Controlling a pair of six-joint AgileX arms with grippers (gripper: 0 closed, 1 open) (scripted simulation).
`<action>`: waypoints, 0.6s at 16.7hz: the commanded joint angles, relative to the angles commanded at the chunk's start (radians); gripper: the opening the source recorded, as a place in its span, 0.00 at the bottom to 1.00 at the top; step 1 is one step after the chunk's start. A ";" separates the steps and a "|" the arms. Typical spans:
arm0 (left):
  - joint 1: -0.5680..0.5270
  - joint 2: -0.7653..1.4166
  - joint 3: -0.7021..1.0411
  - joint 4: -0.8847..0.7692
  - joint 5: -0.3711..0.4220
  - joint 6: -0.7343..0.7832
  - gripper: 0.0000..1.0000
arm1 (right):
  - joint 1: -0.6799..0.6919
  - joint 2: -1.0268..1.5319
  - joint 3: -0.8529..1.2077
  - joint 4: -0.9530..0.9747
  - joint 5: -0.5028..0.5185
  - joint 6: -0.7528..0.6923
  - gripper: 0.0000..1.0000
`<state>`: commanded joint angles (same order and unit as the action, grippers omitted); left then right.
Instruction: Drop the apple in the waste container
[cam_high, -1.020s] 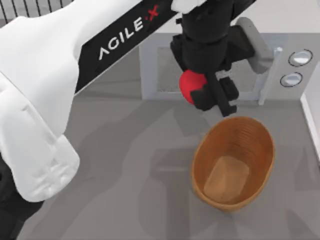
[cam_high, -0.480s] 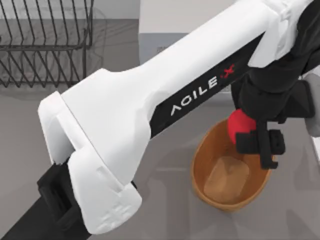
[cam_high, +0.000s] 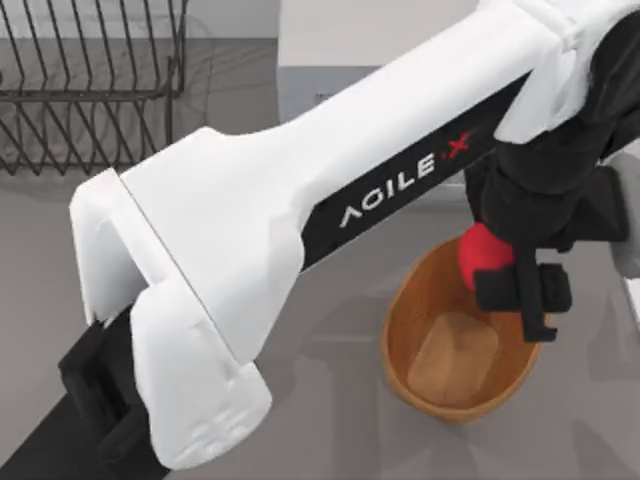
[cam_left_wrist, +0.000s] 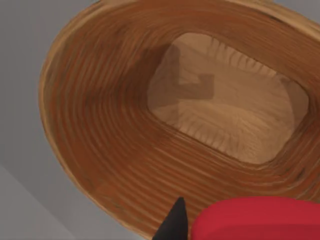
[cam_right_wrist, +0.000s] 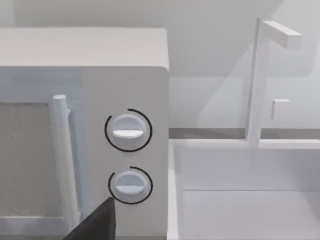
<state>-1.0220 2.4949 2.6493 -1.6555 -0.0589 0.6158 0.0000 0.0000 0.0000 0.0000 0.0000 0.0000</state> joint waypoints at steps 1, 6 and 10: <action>0.001 -0.014 -0.055 0.037 0.000 0.001 0.00 | 0.000 0.000 0.000 0.000 0.000 0.000 1.00; 0.005 -0.087 -0.364 0.239 0.001 0.009 0.00 | 0.000 0.000 0.000 0.000 0.000 0.000 1.00; 0.007 -0.116 -0.452 0.320 -0.001 0.012 0.00 | 0.000 0.000 0.000 0.000 0.000 0.000 1.00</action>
<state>-1.0152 2.3785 2.1975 -1.3352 -0.0600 0.6283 0.0000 0.0000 0.0000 0.0000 0.0000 0.0000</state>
